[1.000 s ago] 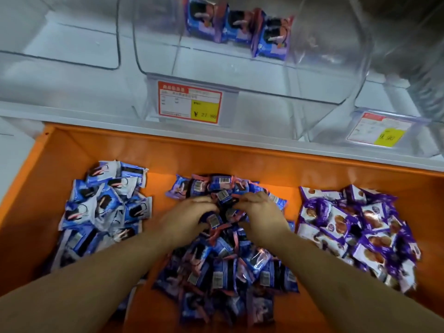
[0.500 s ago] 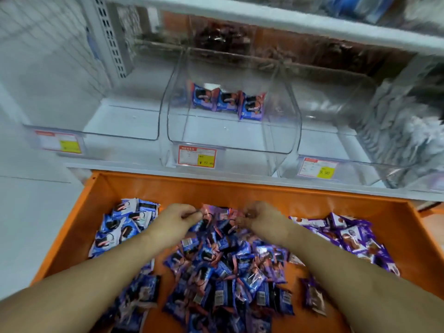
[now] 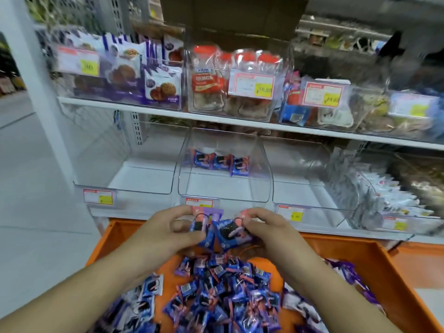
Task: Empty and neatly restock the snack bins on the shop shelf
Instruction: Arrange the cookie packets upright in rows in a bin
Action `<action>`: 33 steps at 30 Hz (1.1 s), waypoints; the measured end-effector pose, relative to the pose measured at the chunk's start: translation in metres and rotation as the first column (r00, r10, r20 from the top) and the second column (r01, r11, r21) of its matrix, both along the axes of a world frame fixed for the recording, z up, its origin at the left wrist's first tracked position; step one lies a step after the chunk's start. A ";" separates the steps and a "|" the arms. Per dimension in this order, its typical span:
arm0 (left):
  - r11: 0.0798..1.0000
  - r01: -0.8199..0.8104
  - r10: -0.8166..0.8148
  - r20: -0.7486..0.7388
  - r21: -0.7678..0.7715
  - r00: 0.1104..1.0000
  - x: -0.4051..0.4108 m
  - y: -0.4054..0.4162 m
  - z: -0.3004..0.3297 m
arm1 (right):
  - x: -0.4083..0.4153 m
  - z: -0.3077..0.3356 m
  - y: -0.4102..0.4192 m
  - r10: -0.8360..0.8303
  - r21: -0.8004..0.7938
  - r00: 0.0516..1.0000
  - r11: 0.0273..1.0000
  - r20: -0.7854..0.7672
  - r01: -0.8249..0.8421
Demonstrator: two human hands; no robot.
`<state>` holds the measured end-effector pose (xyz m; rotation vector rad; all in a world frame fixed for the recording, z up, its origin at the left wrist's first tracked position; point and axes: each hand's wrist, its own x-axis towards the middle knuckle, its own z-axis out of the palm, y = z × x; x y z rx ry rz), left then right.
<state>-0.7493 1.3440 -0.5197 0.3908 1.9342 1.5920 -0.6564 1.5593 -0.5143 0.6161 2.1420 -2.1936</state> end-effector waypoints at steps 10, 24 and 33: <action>0.978 -0.148 0.104 -0.271 -0.147 0.957 -0.036 0.011 -0.003 | -0.024 0.006 -0.009 0.098 0.295 0.990 0.953 -0.104 -0.063; 0.956 -0.266 0.193 -0.421 -0.122 0.886 -0.114 -0.021 -0.014 | -0.261 -0.066 0.040 0.097 0.818 0.984 0.571 -0.151 0.070; 0.962 -0.247 0.179 -0.414 -0.118 0.893 -0.127 -0.025 -0.028 | -0.341 -0.110 0.058 0.185 0.994 0.977 0.040 -0.108 0.103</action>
